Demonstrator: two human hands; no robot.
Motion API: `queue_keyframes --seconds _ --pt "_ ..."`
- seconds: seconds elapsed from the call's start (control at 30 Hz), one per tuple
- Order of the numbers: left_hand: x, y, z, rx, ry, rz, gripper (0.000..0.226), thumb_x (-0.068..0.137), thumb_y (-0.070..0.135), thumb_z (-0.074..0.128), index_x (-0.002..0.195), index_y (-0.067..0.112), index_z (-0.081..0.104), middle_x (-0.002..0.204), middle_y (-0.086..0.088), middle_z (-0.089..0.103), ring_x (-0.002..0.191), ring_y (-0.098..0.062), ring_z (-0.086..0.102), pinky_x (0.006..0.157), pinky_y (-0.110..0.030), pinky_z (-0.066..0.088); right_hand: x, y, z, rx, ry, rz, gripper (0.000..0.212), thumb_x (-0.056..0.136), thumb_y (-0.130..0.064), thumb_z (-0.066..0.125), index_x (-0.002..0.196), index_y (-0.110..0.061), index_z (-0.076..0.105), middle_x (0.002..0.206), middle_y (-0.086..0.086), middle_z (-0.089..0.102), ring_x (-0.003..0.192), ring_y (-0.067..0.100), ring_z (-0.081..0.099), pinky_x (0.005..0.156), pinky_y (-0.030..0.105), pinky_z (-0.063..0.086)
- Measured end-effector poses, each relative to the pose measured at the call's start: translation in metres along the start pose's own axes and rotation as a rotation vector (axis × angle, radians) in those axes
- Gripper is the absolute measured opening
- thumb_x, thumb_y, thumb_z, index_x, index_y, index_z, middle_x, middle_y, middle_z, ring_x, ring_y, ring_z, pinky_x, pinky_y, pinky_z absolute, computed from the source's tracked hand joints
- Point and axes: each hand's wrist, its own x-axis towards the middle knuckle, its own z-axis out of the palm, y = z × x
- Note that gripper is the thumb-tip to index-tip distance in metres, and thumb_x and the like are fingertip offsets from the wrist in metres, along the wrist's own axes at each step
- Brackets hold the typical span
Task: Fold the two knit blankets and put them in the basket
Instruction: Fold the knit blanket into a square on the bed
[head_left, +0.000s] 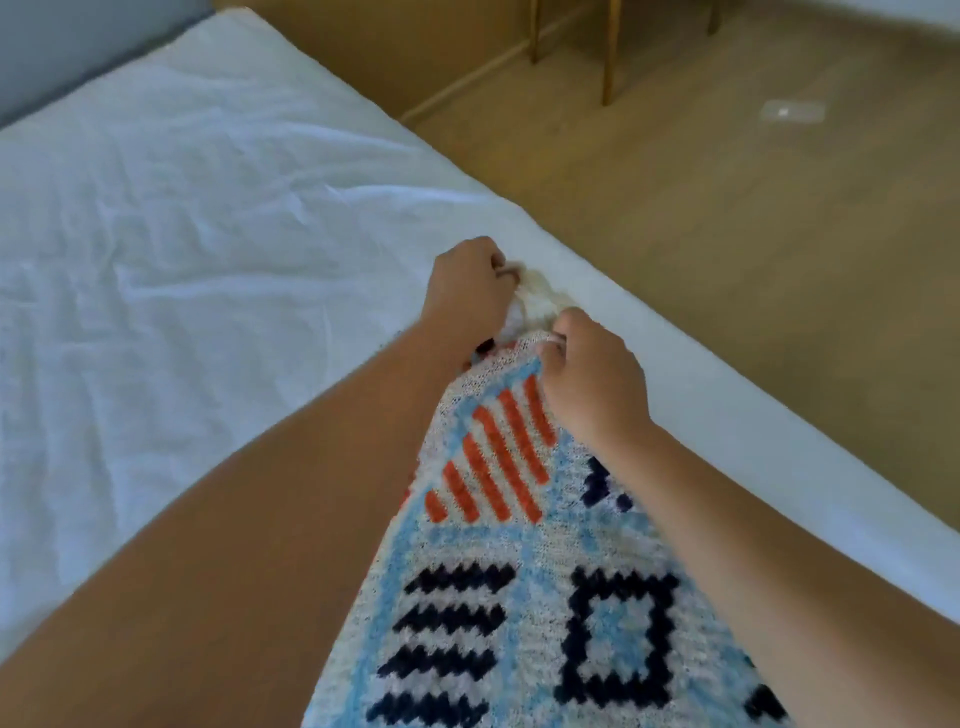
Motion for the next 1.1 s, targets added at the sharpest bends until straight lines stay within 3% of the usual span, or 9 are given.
queue_keyframes --seconds 0.07,0.1,0.17,0.27,0.53,0.67,0.8,0.93,1.1 --pt "0.019 0.002 0.003 -0.083 0.039 0.008 0.023 0.094 0.020 0.050 0.113 0.008 0.054 0.115 -0.011 0.057 0.113 -0.026 0.051 0.078 -0.019 0.036 0.005 0.007 0.016 -0.148 0.193 -0.092 0.003 0.090 -0.011 0.052 0.092 -0.009 0.054 0.082 0.006 0.054 0.075 0.026 0.050 0.062 0.031 0.033" --pt "0.019 -0.002 0.012 -0.066 -0.028 0.024 0.039 0.095 0.025 0.050 0.130 0.009 0.044 0.134 -0.012 0.047 0.128 -0.027 0.041 0.093 -0.022 0.036 0.001 0.014 0.030 -0.227 0.232 -0.089 0.013 0.088 -0.011 0.055 0.100 -0.007 0.057 0.090 0.011 0.058 0.083 0.032 0.054 0.066 0.037 0.038" --pt "0.002 -0.024 0.046 0.182 -0.213 0.070 0.070 0.096 0.038 0.045 0.149 0.010 0.009 0.158 -0.012 0.003 0.146 -0.026 0.003 0.117 -0.040 0.014 -0.014 0.033 0.056 -0.355 0.177 -0.053 0.035 0.089 -0.025 0.050 0.118 -0.007 0.055 0.108 0.015 0.060 0.098 0.036 0.056 0.081 0.045 0.044" --pt "-0.025 -0.065 0.087 0.369 -0.249 0.090 0.065 0.096 0.054 0.021 0.150 0.027 -0.005 0.157 -0.001 -0.019 0.144 -0.020 -0.019 0.115 -0.055 -0.003 -0.020 0.049 0.072 -0.394 0.136 -0.089 0.050 0.085 -0.036 0.038 0.123 -0.008 0.055 0.119 0.014 0.059 0.109 0.034 0.054 0.093 0.049 0.039" --pt "-0.064 -0.058 0.082 0.376 -0.256 -0.041 0.063 0.096 0.055 0.016 0.150 0.027 -0.003 0.158 -0.008 -0.011 0.144 -0.033 -0.016 0.115 -0.050 -0.006 -0.042 0.038 0.054 -0.345 0.073 -0.217 0.046 0.080 -0.023 0.036 0.116 -0.005 0.059 0.122 0.016 0.059 0.115 0.033 0.053 0.100 0.058 0.032" --pt "-0.192 -0.045 0.073 0.289 -0.291 -0.021 0.056 0.101 0.039 0.018 0.150 0.018 0.002 0.159 -0.006 -0.004 0.146 -0.024 -0.008 0.118 -0.040 -0.004 -0.149 0.043 0.027 -0.356 -0.150 -0.264 0.046 0.088 -0.026 0.034 0.123 -0.008 0.056 0.131 0.015 0.054 0.125 0.032 0.045 0.106 0.050 0.028" --pt "-0.371 -0.041 0.068 0.137 -0.365 -0.118 0.057 0.098 0.041 0.024 0.150 0.020 0.011 0.159 -0.002 0.002 0.145 -0.016 -0.008 0.113 -0.034 -0.009 -0.303 0.058 -0.011 -0.407 -0.359 -0.298 0.051 0.089 -0.032 0.036 0.132 -0.008 0.049 0.140 0.017 0.047 0.131 0.033 0.041 0.111 0.044 0.023" --pt "-0.535 -0.033 0.058 0.165 -0.449 -0.250 0.061 0.083 0.039 0.036 0.139 0.015 0.040 0.148 -0.012 0.037 0.141 -0.024 0.018 0.107 -0.048 0.016 -0.423 0.061 -0.054 -0.476 -0.686 -0.355 0.056 0.086 -0.033 0.040 0.137 -0.010 0.040 0.144 0.020 0.042 0.134 0.033 0.026 0.108 0.046 0.018" --pt "-0.664 -0.040 0.030 0.033 -0.350 -0.607 0.056 0.077 0.036 0.046 0.129 0.015 0.050 0.136 -0.014 0.051 0.126 -0.031 0.040 0.100 -0.054 0.038 -0.479 0.044 -0.073 -0.549 -0.915 -0.435 0.057 0.079 -0.034 0.044 0.130 -0.008 0.045 0.134 0.024 0.051 0.125 0.037 0.036 0.102 0.053 0.032"
